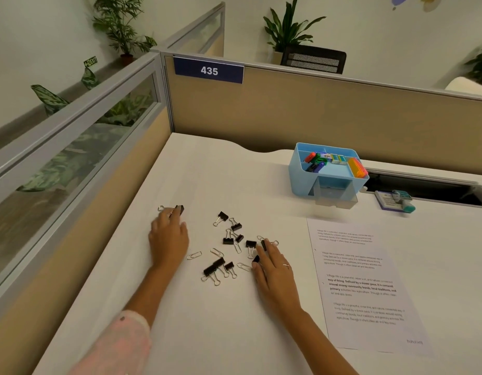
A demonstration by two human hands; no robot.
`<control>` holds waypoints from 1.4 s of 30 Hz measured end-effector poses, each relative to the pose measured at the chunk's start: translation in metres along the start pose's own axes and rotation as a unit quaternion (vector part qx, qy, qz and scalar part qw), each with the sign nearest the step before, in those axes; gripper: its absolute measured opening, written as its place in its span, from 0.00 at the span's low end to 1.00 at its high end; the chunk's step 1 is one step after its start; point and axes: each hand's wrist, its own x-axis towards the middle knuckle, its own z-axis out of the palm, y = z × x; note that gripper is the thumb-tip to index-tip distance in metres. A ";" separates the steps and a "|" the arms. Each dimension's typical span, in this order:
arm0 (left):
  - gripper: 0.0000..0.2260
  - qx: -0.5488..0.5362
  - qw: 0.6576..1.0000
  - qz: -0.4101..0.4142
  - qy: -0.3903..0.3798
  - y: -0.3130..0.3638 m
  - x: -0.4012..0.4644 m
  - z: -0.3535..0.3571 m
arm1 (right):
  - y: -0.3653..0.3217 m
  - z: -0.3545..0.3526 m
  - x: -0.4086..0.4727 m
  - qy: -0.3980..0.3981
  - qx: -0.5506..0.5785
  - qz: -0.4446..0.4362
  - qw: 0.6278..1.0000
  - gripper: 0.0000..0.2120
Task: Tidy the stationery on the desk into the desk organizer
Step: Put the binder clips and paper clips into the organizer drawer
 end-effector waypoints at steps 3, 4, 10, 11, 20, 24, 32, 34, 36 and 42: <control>0.24 0.078 0.990 0.047 -0.104 -0.025 0.037 -0.005 | 0.000 0.002 0.000 -0.004 -0.015 -0.002 1.000 0.22; 0.25 0.097 0.982 0.075 -0.145 -0.032 0.047 -0.005 | -0.001 0.002 -0.001 -0.003 -0.016 -0.002 1.000 0.22; 0.18 0.073 0.969 0.181 -0.151 -0.046 0.062 -0.004 | -0.004 -0.001 0.002 0.015 0.010 -0.003 1.000 0.21; 0.16 0.064 0.972 0.182 -0.133 -0.046 0.060 -0.003 | -0.006 -0.002 0.005 0.024 0.023 -0.006 0.999 0.20; 0.08 0.025 0.995 0.092 0.019 -0.032 0.005 0.011 | -0.043 -0.023 0.105 -0.047 0.046 -0.005 0.998 0.13; 0.08 0.033 0.996 0.079 0.017 -0.031 -0.002 0.012 | -0.058 -0.021 0.133 -0.125 0.014 0.055 0.990 0.13; 0.09 -0.182 0.983 -0.002 0.000 -0.013 0.009 0.003 | -0.052 -0.014 0.139 -0.110 -0.008 0.077 0.991 0.11; 0.12 -0.282 0.956 -0.052 -0.058 0.001 0.021 0.001 | -0.047 -0.016 0.137 -0.083 0.030 0.091 0.992 0.12; 0.15 -0.315 0.939 -0.075 -0.113 0.013 0.033 0.003 | -0.043 -0.020 0.133 -0.048 0.080 0.112 0.989 0.13; 0.10 -0.152 0.973 0.006 -0.176 0.041 0.049 0.031 | -0.025 -0.050 0.118 0.032 0.178 0.139 0.974 0.12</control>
